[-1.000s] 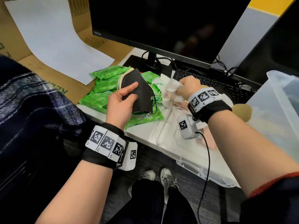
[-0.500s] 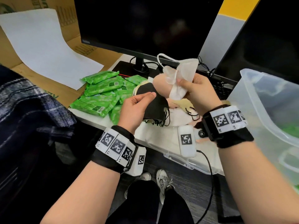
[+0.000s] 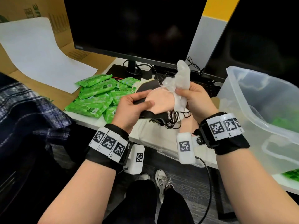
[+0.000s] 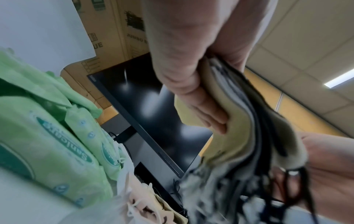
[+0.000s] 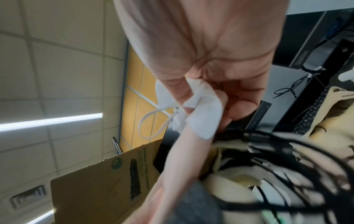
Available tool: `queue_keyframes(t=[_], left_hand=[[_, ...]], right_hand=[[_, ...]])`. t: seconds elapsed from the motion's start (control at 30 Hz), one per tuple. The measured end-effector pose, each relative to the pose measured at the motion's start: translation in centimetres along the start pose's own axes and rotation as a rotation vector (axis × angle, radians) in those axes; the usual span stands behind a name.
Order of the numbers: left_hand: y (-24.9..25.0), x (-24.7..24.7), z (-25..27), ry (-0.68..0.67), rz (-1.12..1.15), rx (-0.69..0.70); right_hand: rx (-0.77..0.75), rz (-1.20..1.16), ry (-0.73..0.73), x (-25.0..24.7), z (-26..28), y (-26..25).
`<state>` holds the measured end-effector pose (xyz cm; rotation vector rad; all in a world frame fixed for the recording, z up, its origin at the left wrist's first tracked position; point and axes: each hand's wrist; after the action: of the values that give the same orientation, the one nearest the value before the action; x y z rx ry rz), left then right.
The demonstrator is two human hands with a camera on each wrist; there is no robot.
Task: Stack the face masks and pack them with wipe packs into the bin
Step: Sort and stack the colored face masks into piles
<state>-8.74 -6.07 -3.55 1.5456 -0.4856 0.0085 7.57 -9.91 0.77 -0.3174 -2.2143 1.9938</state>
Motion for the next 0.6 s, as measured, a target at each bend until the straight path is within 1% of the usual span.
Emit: queue_keyframes(t=[0.07, 0.17, 0.23, 0.33, 0.4, 0.47, 0.6], left_hand=[[-0.2, 0.0, 0.2, -0.030, -0.041, 0.016], [-0.3, -0.1, 0.3, -0.026, -0.056, 0.100], [-0.5, -0.3, 0.1, -0.003, -0.084, 0.166], [-0.6, -0.4, 0.0, 0.013, -0.136, 0.169], [-0.6, -0.5, 0.0, 0.016, -0.159, 0.128], [-0.7, -0.4, -0.1, 0.011, -0.169, 0.085], [-0.6, 0.0, -0.2, 0.019, -0.147, 0.013]], right_hand=[[0.007, -0.003, 0.038, -0.2, 0.2, 0.4], [-0.001, 0.021, 0.134, -0.8, 0.4, 0.7], [-0.035, 0.041, 0.212, -1.2, 0.4, 0.6], [-0.123, 0.049, 0.278, -1.5, 0.5, 0.1], [-0.163, 0.081, 0.244, -1.4, 0.7, -0.3], [-0.177, 0.116, 0.163, -0.8, 1.0, -0.6], [-0.128, 0.221, -0.026, 0.4, 1.9, -1.0]])
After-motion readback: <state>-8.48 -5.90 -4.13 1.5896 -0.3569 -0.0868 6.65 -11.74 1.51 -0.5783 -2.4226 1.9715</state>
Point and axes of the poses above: each hand's wrist, its own z-axis away from the middle knuckle, its own x-axis out of the palm, y = z × x, and after that the axes turned 1 degree about -z, right-handed
